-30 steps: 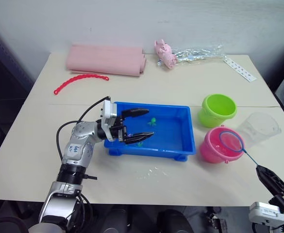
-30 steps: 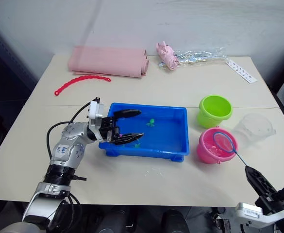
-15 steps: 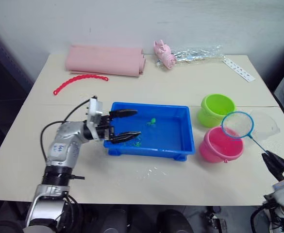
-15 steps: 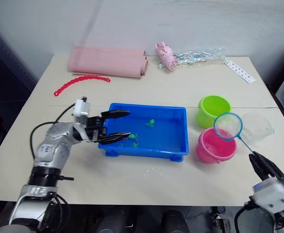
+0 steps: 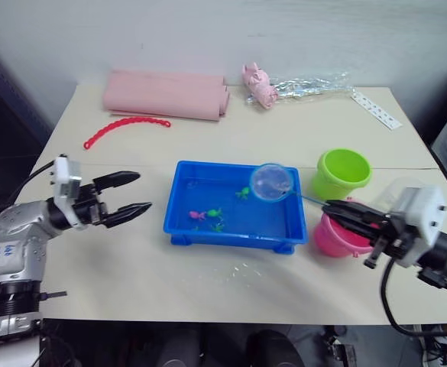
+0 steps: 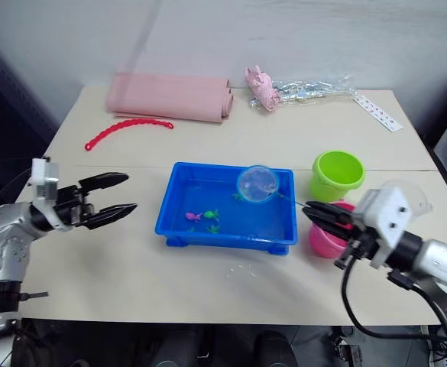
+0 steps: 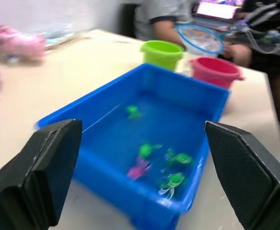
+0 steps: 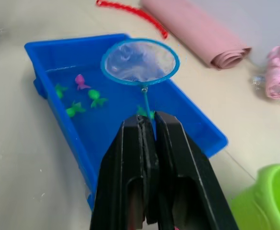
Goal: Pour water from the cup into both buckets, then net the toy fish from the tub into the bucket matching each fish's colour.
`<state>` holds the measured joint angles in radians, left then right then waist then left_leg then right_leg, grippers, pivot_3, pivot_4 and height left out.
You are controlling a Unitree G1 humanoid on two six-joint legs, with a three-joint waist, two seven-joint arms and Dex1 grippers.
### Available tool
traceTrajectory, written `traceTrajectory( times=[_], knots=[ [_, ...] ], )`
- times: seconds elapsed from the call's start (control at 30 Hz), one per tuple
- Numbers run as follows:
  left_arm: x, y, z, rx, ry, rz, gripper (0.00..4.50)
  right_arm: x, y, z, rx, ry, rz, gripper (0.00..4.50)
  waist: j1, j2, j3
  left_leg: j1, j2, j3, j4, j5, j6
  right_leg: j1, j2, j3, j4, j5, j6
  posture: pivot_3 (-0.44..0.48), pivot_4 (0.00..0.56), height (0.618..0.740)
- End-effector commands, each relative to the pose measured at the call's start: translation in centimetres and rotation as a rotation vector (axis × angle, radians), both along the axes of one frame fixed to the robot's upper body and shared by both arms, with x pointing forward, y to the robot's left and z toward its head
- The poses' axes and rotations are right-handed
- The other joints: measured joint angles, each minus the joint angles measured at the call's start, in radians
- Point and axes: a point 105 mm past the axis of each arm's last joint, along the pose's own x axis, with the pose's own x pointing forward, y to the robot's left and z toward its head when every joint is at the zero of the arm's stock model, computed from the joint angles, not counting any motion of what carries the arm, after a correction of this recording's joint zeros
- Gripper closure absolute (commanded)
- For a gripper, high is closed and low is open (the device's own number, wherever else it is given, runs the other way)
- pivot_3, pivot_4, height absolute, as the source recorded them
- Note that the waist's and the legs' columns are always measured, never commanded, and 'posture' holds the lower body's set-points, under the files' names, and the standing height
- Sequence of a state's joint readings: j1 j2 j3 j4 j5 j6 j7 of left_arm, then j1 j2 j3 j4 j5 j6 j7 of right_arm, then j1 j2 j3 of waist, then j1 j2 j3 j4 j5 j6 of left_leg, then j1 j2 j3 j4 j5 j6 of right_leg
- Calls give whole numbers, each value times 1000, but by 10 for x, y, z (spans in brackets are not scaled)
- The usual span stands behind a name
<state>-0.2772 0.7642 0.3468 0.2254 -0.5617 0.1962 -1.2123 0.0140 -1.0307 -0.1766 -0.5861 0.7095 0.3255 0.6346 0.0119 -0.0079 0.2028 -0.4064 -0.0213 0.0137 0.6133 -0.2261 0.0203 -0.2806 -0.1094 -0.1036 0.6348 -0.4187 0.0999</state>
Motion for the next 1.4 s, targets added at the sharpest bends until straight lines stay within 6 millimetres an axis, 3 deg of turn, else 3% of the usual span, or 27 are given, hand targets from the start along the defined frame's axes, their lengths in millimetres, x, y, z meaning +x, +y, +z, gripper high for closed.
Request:
traceTrajectory(
  times=[0.03,0.27,0.4,0.57,1.0,1.4],
  knots=[
    [-9,15,-11,48,7,56,35,25,16,-12,-70,69,16,4500,-10,0,0,0,0,0,0,0,0,0,0,0,0,0,0,0,150,740],
    [-18,0,-10,80,-8,-9,35,51,60,-17,-113,123,110,4500,-6,-4,2,-9,-1,-2,1,0,0,-8,-2,-1,3,0,0,0,150,740],
    [-19,-8,-16,144,10,-60,35,67,85,-30,-156,127,143,4500,-15,-4,2,-10,-1,-2,1,0,0,-10,-2,-2,7,0,0,0,150,740],
    [-18,-10,-17,198,7,-86,35,82,93,-36,-228,86,129,4500,-16,-4,2,-11,-1,-1,2,0,0,-12,-1,-1,9,0,0,0,150,740],
    [-13,-20,-1,276,-16,-155,35,80,109,-52,-402,13,211,4500,-18,-4,2,-16,-1,2,2,2,-3,-24,-1,1,20,0,0,0,150,740],
    [-8,-17,-3,282,-7,-156,35,76,128,-46,-317,34,256,4500,-20,-4,2,-16,-1,2,2,3,-3,-24,-1,2,21,0,0,0,150,740]
  ],
)
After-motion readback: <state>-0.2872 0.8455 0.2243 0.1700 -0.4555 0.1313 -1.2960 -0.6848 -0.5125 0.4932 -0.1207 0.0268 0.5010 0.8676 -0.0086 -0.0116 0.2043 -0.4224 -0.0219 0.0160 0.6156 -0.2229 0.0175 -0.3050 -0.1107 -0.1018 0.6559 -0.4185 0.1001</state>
